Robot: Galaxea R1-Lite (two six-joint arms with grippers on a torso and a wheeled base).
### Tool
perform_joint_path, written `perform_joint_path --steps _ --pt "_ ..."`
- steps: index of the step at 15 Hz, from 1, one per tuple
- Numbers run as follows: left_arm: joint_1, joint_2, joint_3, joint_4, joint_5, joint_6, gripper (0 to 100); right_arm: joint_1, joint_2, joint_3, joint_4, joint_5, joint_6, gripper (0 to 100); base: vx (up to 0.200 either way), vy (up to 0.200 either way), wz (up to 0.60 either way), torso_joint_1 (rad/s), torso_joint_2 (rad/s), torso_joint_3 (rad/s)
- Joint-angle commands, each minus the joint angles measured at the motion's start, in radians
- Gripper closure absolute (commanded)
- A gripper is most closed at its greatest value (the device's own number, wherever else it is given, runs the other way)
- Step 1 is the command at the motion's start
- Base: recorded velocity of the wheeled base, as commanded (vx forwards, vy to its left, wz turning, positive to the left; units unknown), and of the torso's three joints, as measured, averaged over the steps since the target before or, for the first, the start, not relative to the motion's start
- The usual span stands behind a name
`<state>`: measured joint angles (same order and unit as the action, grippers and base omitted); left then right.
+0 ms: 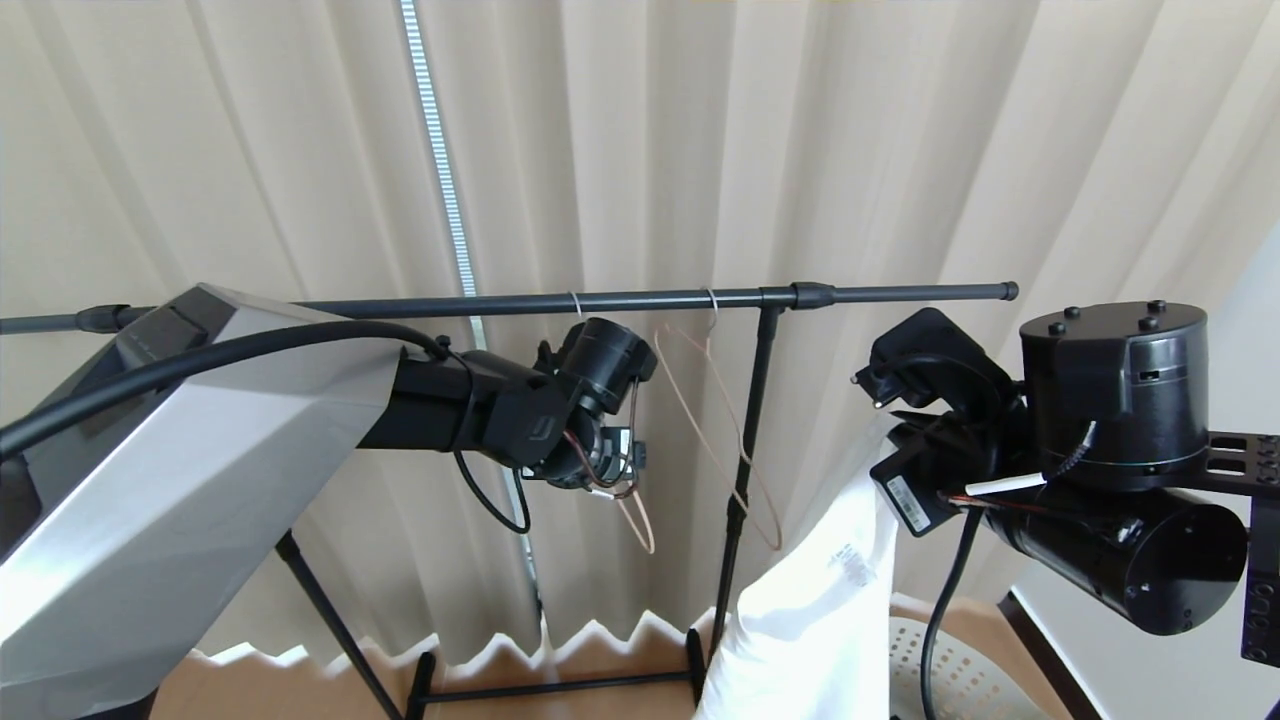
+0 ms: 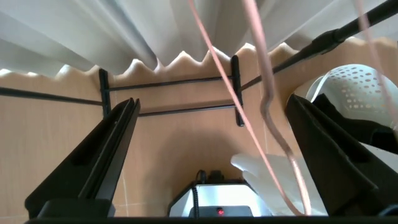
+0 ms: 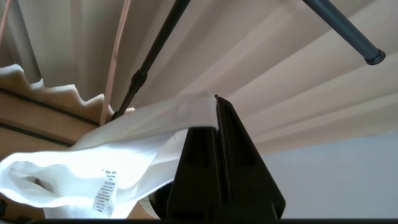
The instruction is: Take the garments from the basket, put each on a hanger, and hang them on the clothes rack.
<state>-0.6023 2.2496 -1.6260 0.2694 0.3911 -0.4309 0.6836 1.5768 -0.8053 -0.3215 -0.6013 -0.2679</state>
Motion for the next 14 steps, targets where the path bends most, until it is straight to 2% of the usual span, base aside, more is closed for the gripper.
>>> perform_joint_path --steps 1,3,6,14 --pt "0.010 -0.031 0.031 0.005 0.005 -0.016 0 0.001 0.002 -0.002 -0.001 0.000 -0.001 100 0.000 0.000 0.00 0.000 0.00 0.000" --pt "0.030 -0.050 0.071 0.005 0.005 -0.022 0 0.001 0.002 0.000 -0.001 0.000 -0.001 100 0.000 0.000 0.00 0.000 0.00 0.000" --pt "0.027 -0.042 0.057 0.001 0.003 -0.020 0 0.001 0.003 0.002 -0.001 0.000 0.001 100 0.000 0.000 0.00 0.000 0.00 0.000" --pt "0.024 0.122 -0.155 0.004 0.000 -0.014 0 0.001 0.006 0.005 -0.001 0.000 0.001 100 0.000 0.000 0.00 0.000 0.00 0.000"
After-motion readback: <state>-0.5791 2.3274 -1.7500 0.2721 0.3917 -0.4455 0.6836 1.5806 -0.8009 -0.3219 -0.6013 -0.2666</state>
